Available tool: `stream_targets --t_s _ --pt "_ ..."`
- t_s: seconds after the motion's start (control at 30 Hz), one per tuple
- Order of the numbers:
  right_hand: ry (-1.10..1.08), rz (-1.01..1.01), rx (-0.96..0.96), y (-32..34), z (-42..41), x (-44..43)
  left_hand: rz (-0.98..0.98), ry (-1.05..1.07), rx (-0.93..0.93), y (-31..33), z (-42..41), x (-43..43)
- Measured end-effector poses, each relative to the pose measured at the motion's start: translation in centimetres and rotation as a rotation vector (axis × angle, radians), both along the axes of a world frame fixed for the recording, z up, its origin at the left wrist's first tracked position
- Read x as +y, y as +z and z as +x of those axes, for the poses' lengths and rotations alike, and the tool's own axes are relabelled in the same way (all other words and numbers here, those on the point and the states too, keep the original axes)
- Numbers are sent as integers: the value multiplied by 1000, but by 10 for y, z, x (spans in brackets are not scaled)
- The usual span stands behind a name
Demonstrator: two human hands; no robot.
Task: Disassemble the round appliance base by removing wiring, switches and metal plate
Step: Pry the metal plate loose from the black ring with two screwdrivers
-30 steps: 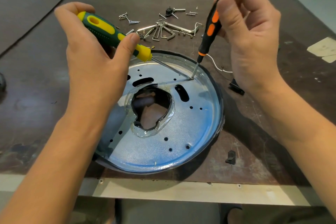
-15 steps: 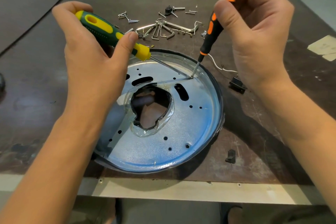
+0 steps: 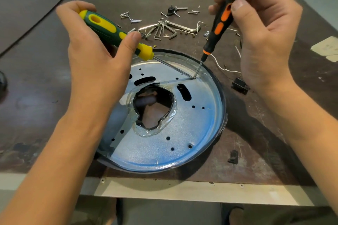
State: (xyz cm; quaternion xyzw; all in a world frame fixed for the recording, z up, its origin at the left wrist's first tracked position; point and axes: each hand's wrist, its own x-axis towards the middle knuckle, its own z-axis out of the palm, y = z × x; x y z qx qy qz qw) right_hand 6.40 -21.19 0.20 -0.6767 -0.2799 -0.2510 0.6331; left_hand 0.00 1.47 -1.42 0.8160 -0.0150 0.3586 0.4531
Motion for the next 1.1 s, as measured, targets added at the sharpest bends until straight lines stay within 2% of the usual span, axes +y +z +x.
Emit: stream_targets --t_s 0.17,0.37,0.57,0.7,0.9,1.1 --pt "-60 -28 -37 2 -1 3 4 -4 5 1 1 0" --pt "5 42 28 -1 4 -2 0 -1 -1 1 1 -1" --pt "-53 -43 -29 1 2 2 7 6 4 0 0 0" --pt "10 28 34 1 4 -2 11 12 5 1 0 0" --pt "-88 -92 -23 1 3 -1 6 14 7 1 1 0" --pt "3 -27 81 0 3 -2 6 13 10 1 1 0"
